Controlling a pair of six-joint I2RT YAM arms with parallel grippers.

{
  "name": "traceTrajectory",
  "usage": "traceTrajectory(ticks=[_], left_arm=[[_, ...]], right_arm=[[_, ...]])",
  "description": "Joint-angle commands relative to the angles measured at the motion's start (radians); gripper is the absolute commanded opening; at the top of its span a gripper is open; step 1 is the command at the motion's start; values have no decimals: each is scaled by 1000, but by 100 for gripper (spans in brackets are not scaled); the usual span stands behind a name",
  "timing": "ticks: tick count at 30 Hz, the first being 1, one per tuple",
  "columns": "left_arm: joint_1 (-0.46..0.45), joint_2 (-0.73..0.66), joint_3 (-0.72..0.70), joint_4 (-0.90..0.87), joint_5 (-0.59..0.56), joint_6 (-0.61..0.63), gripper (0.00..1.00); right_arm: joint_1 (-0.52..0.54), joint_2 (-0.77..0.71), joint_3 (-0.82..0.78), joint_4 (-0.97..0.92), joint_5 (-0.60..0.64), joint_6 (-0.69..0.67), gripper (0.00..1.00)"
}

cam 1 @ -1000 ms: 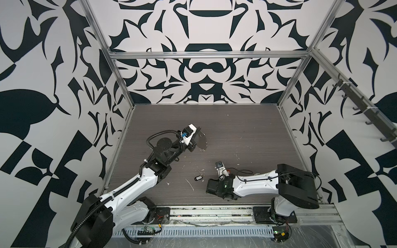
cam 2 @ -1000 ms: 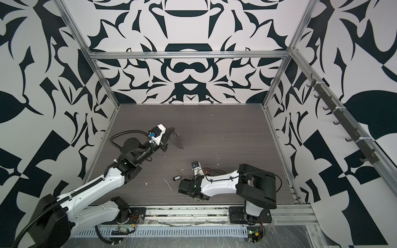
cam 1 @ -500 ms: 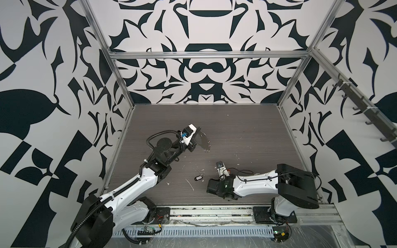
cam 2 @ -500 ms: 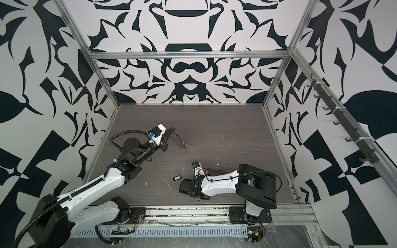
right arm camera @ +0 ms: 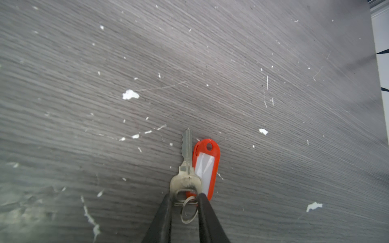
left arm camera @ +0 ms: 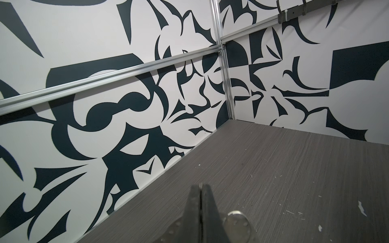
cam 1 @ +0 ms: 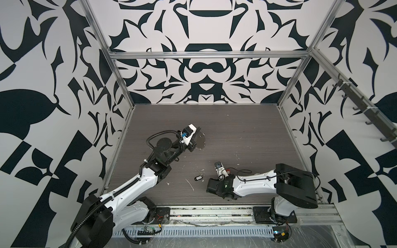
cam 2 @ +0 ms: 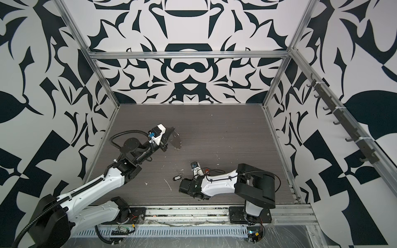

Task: Attach keys to a key ring
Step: Pick up the key from the center of the table.

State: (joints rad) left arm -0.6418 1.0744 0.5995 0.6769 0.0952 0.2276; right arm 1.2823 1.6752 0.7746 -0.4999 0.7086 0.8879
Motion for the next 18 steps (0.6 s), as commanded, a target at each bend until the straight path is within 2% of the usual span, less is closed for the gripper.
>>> traceTrajectory(ticks=[1,18], left_arm=[[-1,-19,-6,57,5,-8,0],[-1,-21,-7,58,4,-6,0]], right_arm=[[-2,25,18,-60,10,28,24],[-2,-17,14,-110,28,39,21]])
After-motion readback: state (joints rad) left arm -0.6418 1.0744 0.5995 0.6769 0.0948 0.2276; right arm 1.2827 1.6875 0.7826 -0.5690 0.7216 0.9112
